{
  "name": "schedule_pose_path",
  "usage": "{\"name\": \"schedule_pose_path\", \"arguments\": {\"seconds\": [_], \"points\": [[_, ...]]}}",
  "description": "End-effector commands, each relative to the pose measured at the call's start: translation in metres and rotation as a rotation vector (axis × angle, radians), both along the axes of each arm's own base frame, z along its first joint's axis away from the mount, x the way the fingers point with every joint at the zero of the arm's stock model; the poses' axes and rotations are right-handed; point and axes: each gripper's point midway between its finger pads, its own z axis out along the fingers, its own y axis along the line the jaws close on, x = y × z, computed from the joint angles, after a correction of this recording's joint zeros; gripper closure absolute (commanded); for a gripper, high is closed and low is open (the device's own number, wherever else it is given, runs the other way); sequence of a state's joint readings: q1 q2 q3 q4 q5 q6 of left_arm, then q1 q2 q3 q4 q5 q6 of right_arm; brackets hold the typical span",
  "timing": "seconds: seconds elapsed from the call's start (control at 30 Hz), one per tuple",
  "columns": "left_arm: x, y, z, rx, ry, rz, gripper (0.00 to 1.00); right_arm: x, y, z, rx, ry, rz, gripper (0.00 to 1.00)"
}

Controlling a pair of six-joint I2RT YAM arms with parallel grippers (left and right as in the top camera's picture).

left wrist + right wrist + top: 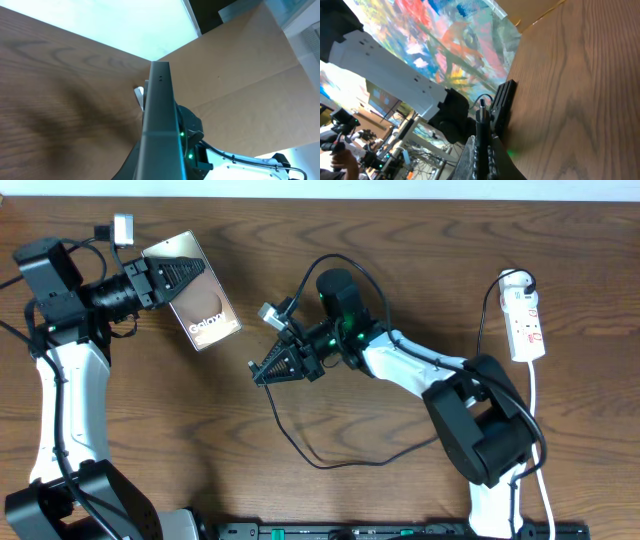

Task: Plug charger to phone and switch on socket
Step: 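Carry the plug left toward the phone's bottom port held by the left gripper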

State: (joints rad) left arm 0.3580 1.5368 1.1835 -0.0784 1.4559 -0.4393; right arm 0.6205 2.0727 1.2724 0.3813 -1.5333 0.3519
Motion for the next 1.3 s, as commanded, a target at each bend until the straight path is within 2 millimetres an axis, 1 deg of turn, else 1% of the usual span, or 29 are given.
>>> {"name": "schedule_pose_path", "arguments": {"seconds": [0.0, 0.2, 0.4, 0.63, 0.8, 0.93, 1.03, 1.27], "points": [[-0.003, -0.003, 0.004, 0.005, -0.031, -0.021, 0.92, -0.002, 0.000, 0.008, 0.010, 0.005, 0.027, 0.99], [-0.003, -0.003, 0.004, 0.014, -0.048, -0.024, 0.92, 0.000, 0.001, 0.016, 0.025, -0.014, 0.026, 0.99], [-0.004, -0.005, 0.004, 0.012, -0.048, -0.030, 0.92, 0.000, 0.003, 0.016, 0.022, -0.015, 0.019, 0.99], [-0.005, -0.020, 0.003, 0.018, -0.054, -0.066, 0.92, 0.004, 0.006, 0.015, 0.005, -0.004, -0.013, 0.99], [-0.002, -0.026, 0.001, 0.032, -0.048, -0.058, 0.92, 0.005, 0.006, 0.018, 0.009, -0.007, -0.014, 0.99], [0.002, -0.024, -0.003, 0.045, -0.036, -0.034, 0.92, 0.009, 0.006, 0.027, 0.030, -0.028, -0.021, 0.99], [0.007, -0.021, -0.009, 0.063, -0.003, 0.010, 0.92, 0.010, 0.007, 0.032, 0.041, -0.039, -0.027, 0.99], [0.007, -0.020, -0.011, 0.064, 0.007, 0.015, 0.92, 0.012, 0.008, 0.033, 0.043, -0.043, -0.042, 0.99]]}}
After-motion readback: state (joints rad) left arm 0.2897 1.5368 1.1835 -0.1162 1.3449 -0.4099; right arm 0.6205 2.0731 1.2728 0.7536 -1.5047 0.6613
